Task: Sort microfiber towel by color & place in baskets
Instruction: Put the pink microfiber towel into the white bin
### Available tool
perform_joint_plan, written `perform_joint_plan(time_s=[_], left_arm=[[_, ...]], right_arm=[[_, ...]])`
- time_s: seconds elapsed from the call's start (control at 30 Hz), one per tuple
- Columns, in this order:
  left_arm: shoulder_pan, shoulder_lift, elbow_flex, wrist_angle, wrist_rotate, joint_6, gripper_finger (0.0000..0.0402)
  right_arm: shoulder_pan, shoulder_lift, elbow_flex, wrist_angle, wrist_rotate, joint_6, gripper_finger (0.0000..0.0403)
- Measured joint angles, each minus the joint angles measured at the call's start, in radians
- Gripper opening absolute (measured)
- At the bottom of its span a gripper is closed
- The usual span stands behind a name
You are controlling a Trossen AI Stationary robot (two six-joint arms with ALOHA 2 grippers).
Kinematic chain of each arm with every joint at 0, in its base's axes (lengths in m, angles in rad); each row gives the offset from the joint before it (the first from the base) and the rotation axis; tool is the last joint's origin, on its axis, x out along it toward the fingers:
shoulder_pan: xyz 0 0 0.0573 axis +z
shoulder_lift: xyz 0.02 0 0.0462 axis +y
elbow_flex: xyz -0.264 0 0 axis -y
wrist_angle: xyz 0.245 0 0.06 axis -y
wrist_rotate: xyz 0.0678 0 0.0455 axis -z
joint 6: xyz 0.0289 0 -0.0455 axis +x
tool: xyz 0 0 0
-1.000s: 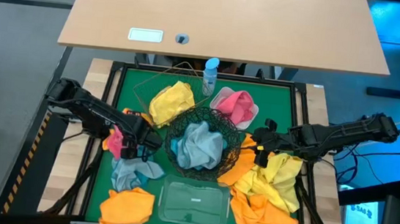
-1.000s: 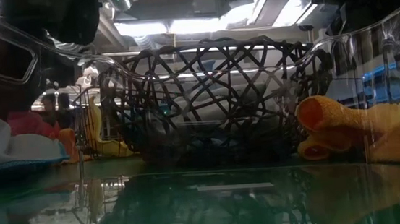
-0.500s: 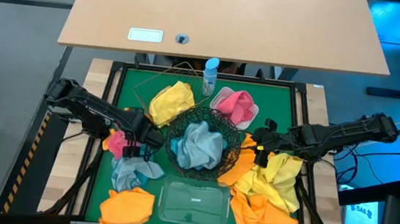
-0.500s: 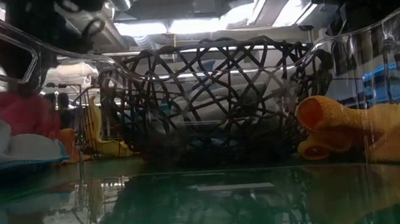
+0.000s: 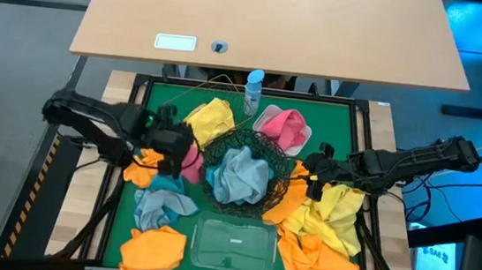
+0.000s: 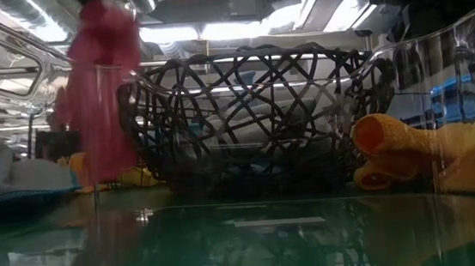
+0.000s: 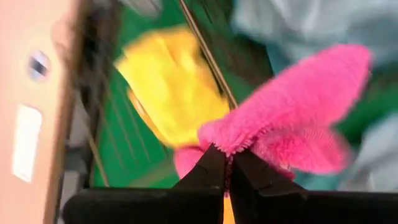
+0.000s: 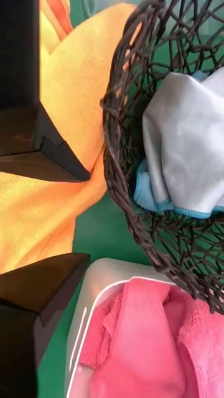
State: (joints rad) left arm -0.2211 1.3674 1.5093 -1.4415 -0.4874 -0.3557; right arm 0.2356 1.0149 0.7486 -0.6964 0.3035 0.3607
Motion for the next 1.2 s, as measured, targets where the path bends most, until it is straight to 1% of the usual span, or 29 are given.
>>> perform_joint_plan(time_s=[0.1,0.17,0.37,0.5,0.57,0.73,0.93,1.03,1.2], left_arm=[[0.000,-0.003,0.068,0.080,-0.100,0.020,0.0001],[0.001,-0.003,0.096,0.171,-0.144,0.083,0.0000],[0.044,0.000,0.104,0.558,-0.148,0.361,0.0000],[0.092,0.008,0.104,0.793,-0.139,0.515,0.0000],[0.127,0.016,0.104,0.904,-0.086,0.573,0.0000],[0.215,0.044,0.105,1.167,0.108,0.660,0.0000],[0.308,0.113,0.105,1.358,0.263,0.681,0.0000],[0.348,0.159,0.105,1.422,0.319,0.680,0.0000],[0.394,0.255,0.105,1.490,0.335,0.679,0.0000]], right_arm=[[0.000,0.000,0.000,0.000,0.001,0.000,0.0193],[0.000,0.000,0.000,0.000,0.001,0.000,0.0193],[0.000,0.000,0.000,0.000,0.001,0.000,0.0193],[0.000,0.000,0.000,0.000,0.001,0.000,0.0193],[0.000,0.000,0.000,0.000,0.001,0.000,0.0193],[0.000,0.000,0.000,0.000,0.000,0.000,0.0193],[0.000,0.000,0.000,0.010,0.000,0.000,0.0193],[0.000,0.000,0.000,0.015,0.000,0.001,0.0193],[0.000,0.000,0.000,0.018,-0.001,0.001,0.0193]])
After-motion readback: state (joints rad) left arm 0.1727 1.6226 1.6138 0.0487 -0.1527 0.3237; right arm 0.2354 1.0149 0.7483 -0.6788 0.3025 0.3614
